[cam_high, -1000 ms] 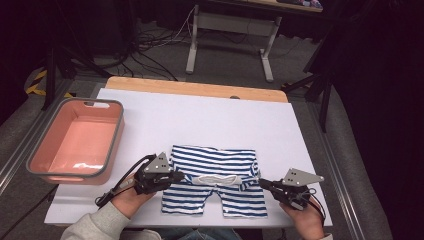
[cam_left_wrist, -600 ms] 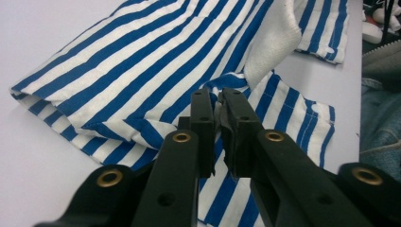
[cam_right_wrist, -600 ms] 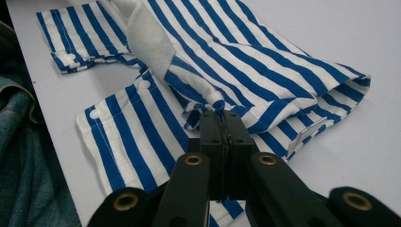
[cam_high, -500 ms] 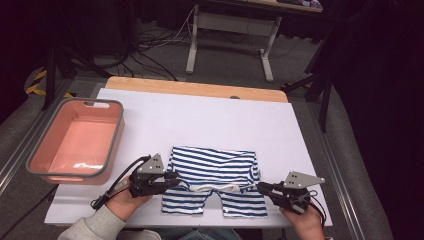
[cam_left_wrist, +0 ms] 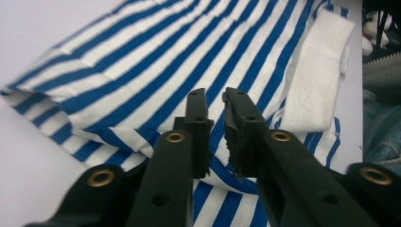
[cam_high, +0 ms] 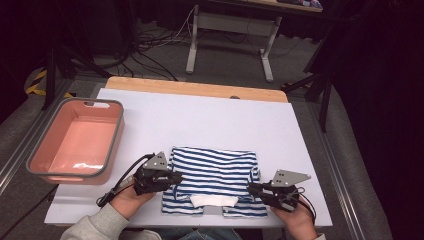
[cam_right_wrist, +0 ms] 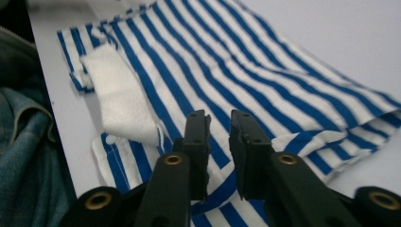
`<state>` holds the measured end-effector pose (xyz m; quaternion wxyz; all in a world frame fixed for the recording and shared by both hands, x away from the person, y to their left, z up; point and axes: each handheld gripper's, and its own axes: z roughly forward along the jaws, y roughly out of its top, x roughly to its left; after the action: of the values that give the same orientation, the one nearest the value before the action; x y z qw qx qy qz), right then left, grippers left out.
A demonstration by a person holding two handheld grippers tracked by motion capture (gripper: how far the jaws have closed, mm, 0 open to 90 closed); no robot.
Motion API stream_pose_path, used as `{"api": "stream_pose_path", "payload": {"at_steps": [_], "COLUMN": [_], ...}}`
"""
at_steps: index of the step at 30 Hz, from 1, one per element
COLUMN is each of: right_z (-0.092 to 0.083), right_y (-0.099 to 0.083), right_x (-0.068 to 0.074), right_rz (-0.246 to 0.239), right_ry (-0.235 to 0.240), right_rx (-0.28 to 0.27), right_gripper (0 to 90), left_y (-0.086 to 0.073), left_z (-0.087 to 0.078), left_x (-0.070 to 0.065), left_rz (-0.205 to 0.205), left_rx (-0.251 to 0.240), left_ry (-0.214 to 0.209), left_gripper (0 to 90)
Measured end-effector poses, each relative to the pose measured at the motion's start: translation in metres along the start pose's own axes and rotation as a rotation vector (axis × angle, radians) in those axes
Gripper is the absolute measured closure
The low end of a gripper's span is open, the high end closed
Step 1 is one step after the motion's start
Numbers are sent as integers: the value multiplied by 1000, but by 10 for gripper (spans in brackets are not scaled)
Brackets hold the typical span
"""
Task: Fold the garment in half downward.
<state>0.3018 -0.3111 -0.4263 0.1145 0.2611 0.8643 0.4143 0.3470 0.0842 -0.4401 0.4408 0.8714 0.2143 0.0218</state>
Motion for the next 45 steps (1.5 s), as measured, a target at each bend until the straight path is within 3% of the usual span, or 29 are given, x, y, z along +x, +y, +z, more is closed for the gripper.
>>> {"api": "stream_pose_path", "payload": {"at_steps": [1,4,8,12,17,22,23,24,25,29,33,39,45], "right_z": [4,12,16,17,16,13,12,12,12,10,10,15,20], "right_y": [-1,-7,-11,-13,-11,-7,-6,-4,-4,4,10,18,23], "right_x": [0,-1,-3,-5,-5,-9,-12,-13,-13,-22,-30,-43,-58], "right_rz": [-4,10,29,39,34,60,69,77,77,86,106,121,136], "right_ry": [5,23,37,48,48,26,11,6,6,-23,-40,-79,-121], "right_rx": [25,86,135,136,126,81,67,61,61,8,-16,-11,-17], "right_gripper": [834,835,833,824,787,665,588,550,550,368,289,241,240], "left_y": [-2,-4,-9,-10,-8,-4,-2,-2,0,10,17,27,36], "left_z": [5,10,19,18,18,14,13,13,12,8,7,9,13], "left_x": [0,1,4,4,4,7,9,9,10,19,26,34,48], "left_rz": [4,-5,-20,-23,-20,-26,-30,-30,-36,-53,-60,-50,-90], "left_rx": [34,61,133,136,120,75,50,50,41,10,-22,-27,-28], "left_ry": [-7,-10,-18,-18,-20,3,14,14,15,44,47,83,126], "left_gripper": [830,846,853,851,805,712,598,540,540,363,281,202,170]}}
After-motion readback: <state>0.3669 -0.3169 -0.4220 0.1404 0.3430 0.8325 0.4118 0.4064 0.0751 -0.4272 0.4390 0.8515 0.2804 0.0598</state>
